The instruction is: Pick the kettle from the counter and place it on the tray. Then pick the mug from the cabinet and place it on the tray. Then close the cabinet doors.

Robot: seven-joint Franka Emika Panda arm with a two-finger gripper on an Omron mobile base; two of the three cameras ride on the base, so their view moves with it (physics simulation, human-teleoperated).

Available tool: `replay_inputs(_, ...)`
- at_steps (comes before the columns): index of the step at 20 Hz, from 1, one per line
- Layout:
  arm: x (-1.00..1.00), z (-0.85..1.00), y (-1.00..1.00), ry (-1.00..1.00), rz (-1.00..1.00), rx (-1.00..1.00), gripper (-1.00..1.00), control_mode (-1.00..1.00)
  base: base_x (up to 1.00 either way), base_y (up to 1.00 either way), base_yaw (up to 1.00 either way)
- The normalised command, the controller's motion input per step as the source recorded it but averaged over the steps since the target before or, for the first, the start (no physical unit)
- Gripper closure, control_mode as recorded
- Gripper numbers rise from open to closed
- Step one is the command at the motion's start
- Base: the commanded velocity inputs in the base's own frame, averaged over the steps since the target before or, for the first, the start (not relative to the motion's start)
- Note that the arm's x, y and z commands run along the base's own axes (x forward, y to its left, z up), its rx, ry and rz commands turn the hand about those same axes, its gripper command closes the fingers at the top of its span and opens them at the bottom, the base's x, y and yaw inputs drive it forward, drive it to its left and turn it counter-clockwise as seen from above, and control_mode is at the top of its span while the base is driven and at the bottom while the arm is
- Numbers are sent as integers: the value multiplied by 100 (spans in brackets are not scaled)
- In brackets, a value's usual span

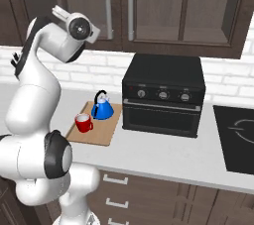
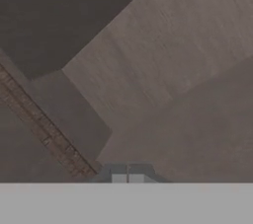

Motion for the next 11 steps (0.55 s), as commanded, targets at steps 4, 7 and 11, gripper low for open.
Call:
replay_inputs(4, 95, -39, 39, 0, -8, 0, 100, -100, 0, 0, 0)
replay_inputs(7, 87, -35, 35, 1, -8, 0, 100, -100, 0, 0, 0)
replay_inputs(11, 82, -30, 28, 4, -7, 0, 100, -100, 0, 0, 0)
